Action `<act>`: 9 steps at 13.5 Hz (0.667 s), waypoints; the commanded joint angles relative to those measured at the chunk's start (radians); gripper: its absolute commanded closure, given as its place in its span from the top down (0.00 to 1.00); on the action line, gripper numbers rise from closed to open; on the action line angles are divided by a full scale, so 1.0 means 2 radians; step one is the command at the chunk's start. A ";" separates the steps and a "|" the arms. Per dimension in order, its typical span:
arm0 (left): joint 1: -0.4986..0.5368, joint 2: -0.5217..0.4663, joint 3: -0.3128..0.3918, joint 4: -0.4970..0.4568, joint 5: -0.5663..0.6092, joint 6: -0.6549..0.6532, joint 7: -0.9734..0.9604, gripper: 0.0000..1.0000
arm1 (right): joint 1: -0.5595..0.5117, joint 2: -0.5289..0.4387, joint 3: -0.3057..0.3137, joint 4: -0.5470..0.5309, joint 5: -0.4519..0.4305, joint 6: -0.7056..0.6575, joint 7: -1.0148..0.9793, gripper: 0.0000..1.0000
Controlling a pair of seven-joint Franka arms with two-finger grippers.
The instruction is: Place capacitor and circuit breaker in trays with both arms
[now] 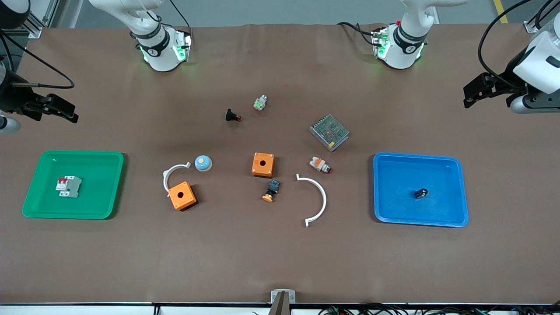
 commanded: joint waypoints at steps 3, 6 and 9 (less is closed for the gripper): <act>0.001 -0.005 0.000 -0.006 -0.007 0.004 0.001 1.00 | 0.000 -0.018 -0.003 -0.016 0.008 0.001 0.007 0.98; 0.003 -0.003 0.002 -0.005 -0.009 0.004 0.001 1.00 | -0.003 -0.019 -0.002 -0.017 0.008 0.001 0.007 0.98; 0.002 0.002 0.002 -0.003 -0.006 0.004 0.005 1.00 | -0.019 -0.019 0.011 -0.020 0.008 0.001 0.007 0.98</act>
